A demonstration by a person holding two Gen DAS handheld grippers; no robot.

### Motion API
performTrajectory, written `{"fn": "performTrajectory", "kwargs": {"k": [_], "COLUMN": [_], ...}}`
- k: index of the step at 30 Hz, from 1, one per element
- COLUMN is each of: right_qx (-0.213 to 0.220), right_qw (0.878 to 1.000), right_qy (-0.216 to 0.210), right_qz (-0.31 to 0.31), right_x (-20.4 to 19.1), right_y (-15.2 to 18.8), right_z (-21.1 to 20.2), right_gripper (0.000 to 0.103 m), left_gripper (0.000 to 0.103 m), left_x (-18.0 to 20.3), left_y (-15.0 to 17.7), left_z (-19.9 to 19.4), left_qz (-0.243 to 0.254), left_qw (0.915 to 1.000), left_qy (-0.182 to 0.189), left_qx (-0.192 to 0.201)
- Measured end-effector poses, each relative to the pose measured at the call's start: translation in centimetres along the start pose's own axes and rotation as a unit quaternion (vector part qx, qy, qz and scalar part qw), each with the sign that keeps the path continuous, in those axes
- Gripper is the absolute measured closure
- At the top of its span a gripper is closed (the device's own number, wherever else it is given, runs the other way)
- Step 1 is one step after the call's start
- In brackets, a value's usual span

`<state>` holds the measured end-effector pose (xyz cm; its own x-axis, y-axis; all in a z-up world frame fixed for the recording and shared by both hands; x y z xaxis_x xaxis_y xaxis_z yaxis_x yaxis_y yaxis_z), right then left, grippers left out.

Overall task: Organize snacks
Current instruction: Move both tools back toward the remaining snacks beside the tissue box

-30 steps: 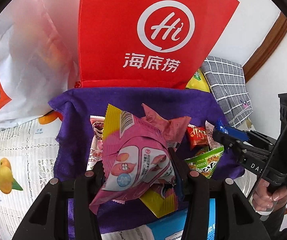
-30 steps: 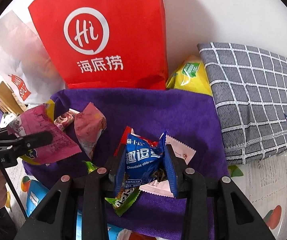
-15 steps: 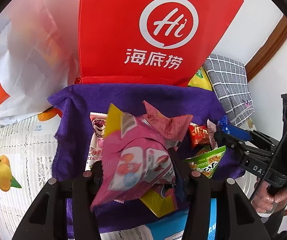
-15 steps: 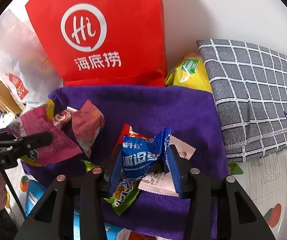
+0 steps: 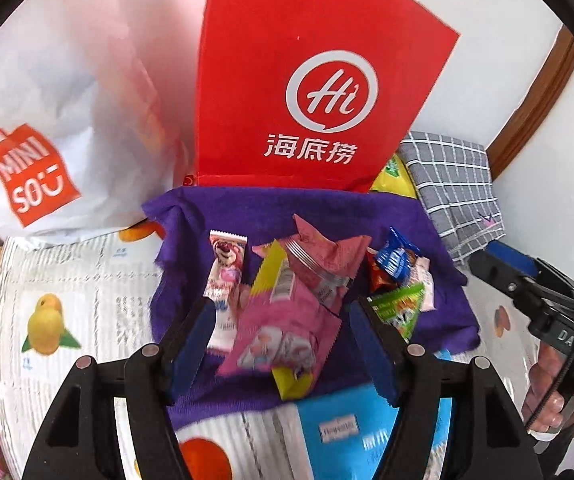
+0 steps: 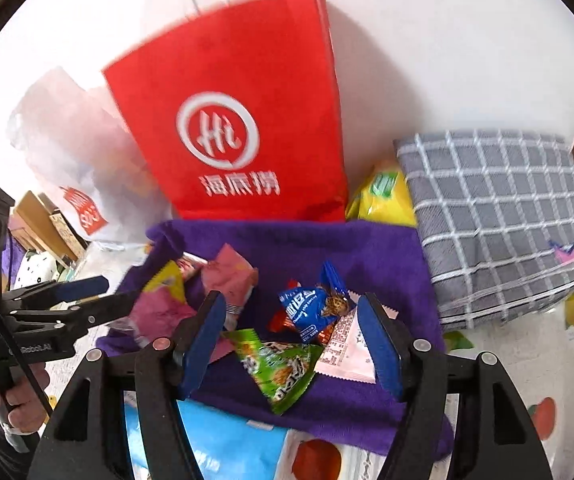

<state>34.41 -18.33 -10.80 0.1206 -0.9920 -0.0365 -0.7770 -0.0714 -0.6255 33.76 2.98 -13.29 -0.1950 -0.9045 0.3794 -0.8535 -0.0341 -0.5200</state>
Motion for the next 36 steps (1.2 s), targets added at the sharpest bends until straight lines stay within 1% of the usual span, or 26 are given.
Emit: {"fn": "performTrajectory", "kwargs": {"k": [4, 8, 9, 11, 13, 18, 21, 23, 28, 36], "right_qx": [0.017, 0.030, 0.034, 0.030, 0.015, -0.014, -0.017, -0.019, -0.034, -0.047], "right_qw": [1.000, 0.998, 0.998, 0.998, 0.999, 1.000, 1.000, 0.999, 0.997, 0.994], "right_qy": [0.012, 0.055, 0.057, 0.049, 0.033, 0.016, 0.008, -0.006, -0.035, -0.051], "right_qz": [-0.010, -0.020, -0.016, -0.011, -0.017, -0.020, -0.024, -0.028, -0.052, -0.078], "right_x": [-0.3, -0.2, -0.2, -0.2, -0.4, -0.9, -1.5, -2.1, -3.7, -5.0], "right_y": [1.5, 3.7, 4.3, 5.6, 7.4, 11.4, 13.2, 14.5, 17.2, 19.7], "right_z": [-2.9, -5.5, -6.1, -6.9, -7.5, -8.3, -8.9, -9.3, -9.4, -8.5], "right_gripper": [0.035, 0.035, 0.035, 0.035, 0.035, 0.035, 0.035, 0.035, 0.035, 0.034], "left_gripper": [0.035, 0.035, 0.035, 0.035, 0.035, 0.035, 0.035, 0.035, 0.035, 0.035], "left_x": [0.7, 1.9, 2.2, 2.6, 3.1, 3.6, 3.8, 4.0, 4.1, 4.3], "left_y": [1.5, 3.3, 3.8, 4.9, 6.1, 9.0, 10.4, 11.3, 13.4, 15.3], "left_z": [-2.2, -4.3, -4.9, -5.8, -6.4, -8.1, -9.1, -9.9, -11.5, -13.1], "left_qz": [0.001, 0.005, 0.006, 0.005, 0.004, -0.004, -0.004, -0.003, -0.008, -0.010], "left_qw": [0.9999, 0.9997, 0.9996, 0.9994, 0.9995, 0.9994, 0.9993, 0.9992, 0.9988, 0.9983], "left_qy": [0.002, 0.001, 0.002, 0.004, 0.006, 0.014, 0.014, 0.011, 0.008, 0.007], "left_qx": [0.012, 0.024, 0.028, 0.033, 0.032, 0.031, 0.035, 0.038, 0.048, 0.057]}}
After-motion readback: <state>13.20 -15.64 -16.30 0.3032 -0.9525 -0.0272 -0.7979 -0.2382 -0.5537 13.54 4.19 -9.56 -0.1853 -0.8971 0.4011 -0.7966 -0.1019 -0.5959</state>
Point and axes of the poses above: each gripper's, at about its wrist camera, not at the fingertips, and z roughly the way its jaws point, x to its right, y to its underside, the point moved 3 cm from there along z, roughly the way its jaws point, and after that the axes turned 11 degrees about y, right-handed, at the moved point
